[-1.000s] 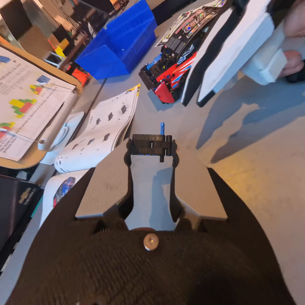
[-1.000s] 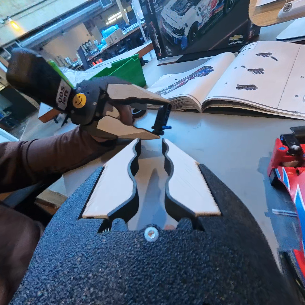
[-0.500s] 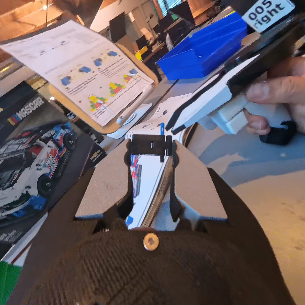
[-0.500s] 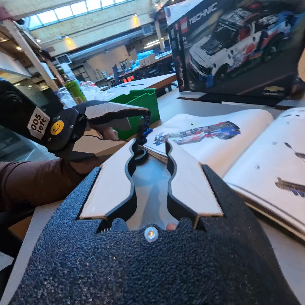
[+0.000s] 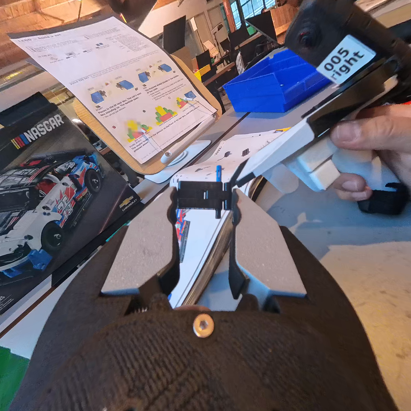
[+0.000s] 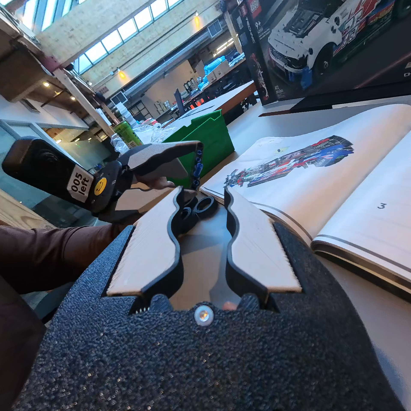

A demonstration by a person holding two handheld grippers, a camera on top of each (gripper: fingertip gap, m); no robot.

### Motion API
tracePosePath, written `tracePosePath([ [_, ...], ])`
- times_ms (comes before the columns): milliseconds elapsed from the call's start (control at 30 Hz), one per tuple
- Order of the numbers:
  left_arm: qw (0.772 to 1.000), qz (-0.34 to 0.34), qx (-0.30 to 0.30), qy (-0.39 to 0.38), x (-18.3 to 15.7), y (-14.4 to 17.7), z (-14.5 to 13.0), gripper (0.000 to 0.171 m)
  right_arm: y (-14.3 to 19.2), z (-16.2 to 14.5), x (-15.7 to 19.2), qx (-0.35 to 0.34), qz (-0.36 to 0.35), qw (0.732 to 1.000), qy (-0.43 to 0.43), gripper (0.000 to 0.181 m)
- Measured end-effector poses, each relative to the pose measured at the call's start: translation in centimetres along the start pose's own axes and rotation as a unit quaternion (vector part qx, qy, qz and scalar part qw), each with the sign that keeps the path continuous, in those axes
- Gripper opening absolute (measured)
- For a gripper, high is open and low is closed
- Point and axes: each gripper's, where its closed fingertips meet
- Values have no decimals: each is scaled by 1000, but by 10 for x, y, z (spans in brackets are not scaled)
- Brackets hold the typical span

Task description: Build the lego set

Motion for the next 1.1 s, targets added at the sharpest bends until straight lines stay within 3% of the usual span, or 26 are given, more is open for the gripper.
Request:
tracePosePath([
  [1100,1000,-8,-3,-12,-7,0,2,47,12,20,2,-49,-31,997,43,45],
])
Point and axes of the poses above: each gripper's, where its closed fingertips meet, y back along the fingers, z out of its top, x = y × z across the jaws, and after that the axes turned 4 degrees about z, right-handed
